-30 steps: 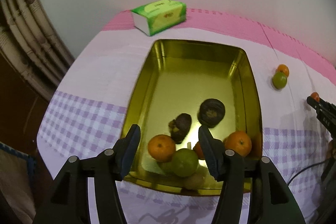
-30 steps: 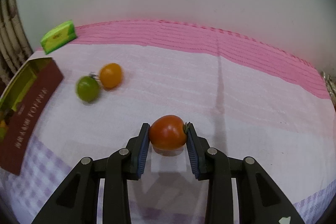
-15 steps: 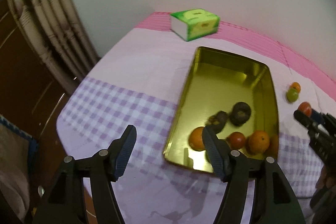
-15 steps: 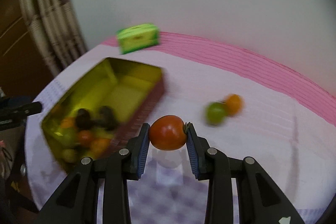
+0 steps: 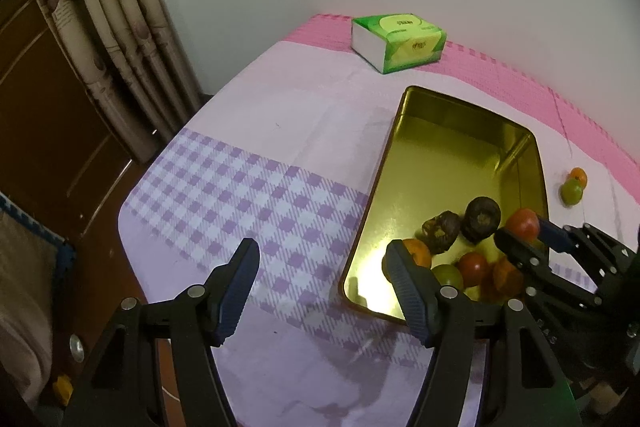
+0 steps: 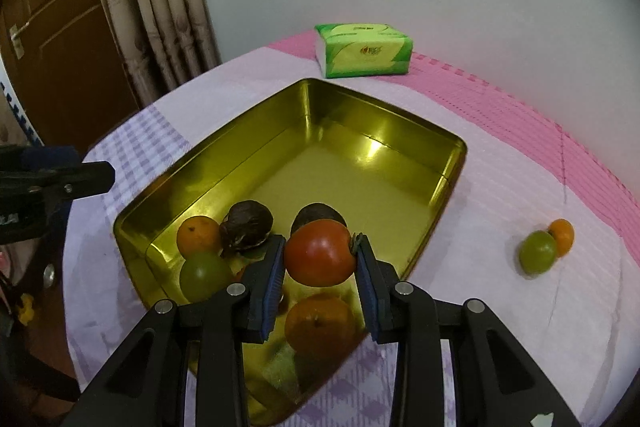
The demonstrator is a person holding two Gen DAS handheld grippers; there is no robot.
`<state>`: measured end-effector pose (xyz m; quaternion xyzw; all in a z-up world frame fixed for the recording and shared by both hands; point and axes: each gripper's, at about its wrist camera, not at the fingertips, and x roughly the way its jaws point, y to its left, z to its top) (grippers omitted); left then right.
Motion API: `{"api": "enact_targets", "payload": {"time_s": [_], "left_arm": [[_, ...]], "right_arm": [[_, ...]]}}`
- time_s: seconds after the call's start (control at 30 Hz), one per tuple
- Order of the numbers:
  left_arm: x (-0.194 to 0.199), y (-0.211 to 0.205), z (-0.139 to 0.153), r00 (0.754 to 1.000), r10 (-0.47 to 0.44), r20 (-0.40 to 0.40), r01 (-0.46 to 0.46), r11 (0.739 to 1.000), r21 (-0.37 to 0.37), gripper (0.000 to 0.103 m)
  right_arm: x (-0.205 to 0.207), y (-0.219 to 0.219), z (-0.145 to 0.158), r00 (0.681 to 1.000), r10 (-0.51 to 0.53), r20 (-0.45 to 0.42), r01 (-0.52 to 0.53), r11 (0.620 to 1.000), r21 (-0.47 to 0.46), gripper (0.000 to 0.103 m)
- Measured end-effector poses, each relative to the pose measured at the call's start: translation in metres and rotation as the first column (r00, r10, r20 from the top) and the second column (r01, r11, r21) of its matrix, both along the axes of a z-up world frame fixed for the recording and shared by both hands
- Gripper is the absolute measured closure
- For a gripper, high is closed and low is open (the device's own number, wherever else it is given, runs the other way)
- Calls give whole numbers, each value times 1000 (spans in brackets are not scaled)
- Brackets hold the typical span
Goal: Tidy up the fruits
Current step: 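Carry the orange-red tomato into the tin tray and open the right tool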
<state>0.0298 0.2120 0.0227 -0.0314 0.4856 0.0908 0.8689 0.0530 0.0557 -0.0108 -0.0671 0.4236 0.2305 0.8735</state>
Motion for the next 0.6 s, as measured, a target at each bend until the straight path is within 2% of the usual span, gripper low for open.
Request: {"api": "enact_targets", "payload": {"time_s": [0.6], "left_arm": [[1, -9, -4, 999, -35, -7, 35, 999, 5, 36]], "right_arm": [[3, 8, -13, 999, 20, -27, -21, 1000, -18, 70]]}}
